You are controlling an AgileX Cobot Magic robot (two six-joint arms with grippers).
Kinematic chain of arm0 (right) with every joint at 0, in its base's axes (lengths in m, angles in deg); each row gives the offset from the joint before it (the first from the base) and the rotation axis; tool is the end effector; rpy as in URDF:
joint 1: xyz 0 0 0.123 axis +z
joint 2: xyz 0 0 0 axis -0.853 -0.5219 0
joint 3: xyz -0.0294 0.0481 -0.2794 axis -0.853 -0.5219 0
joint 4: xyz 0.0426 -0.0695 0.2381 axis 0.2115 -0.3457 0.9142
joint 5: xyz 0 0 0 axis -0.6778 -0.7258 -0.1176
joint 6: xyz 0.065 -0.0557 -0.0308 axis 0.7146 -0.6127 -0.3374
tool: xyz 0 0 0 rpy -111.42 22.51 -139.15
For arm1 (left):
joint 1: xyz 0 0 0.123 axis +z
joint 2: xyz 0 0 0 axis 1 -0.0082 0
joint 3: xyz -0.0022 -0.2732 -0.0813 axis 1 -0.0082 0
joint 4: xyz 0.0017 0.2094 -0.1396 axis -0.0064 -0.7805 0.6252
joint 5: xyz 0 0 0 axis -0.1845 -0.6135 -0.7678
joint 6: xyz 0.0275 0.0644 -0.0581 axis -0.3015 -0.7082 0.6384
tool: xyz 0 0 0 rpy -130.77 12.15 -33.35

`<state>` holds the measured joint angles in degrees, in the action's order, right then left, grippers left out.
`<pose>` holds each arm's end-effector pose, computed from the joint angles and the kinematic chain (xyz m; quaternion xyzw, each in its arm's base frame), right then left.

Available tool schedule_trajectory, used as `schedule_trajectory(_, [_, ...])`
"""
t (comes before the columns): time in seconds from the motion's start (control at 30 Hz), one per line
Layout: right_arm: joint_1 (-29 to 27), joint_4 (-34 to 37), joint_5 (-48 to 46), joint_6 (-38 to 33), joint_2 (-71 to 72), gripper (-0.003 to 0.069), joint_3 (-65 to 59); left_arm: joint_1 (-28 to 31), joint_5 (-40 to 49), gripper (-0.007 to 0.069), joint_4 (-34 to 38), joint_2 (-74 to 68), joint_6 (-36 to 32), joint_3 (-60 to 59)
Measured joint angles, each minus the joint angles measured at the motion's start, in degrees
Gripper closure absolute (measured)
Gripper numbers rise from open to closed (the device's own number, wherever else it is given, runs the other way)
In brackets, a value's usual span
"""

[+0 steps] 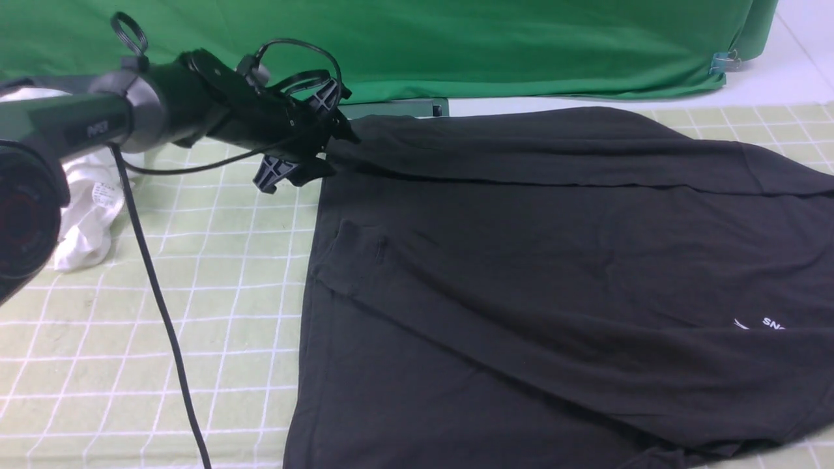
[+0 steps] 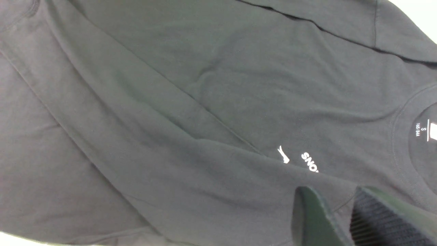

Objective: Fold a long-sleeved shirt over a green coffee tablecloth.
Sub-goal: 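Grab the top left corner of the dark shirt with the left gripper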

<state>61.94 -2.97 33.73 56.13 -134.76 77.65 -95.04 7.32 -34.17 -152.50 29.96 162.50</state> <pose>0.1490 0.0265 0.3593 -0.1336 0.9049 0.0707 0.3978 0.4899 -0.0747 0.1570 -0.3169 0.8640 -0.3006 0.2504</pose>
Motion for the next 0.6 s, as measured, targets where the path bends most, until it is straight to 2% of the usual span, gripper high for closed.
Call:
schedule_trajectory(0.27, [0.0,0.0,0.0,0.0,0.0,0.0454,0.0,0.0,-5.8,0.0191,5.7,-2.8,-4.4,0.2])
schedule_trajectory(0.6, [0.0,0.0,0.3,0.0,0.0,0.0442,0.0,0.0,-14.6,0.0200,10.0,-4.4,-5.6,0.8])
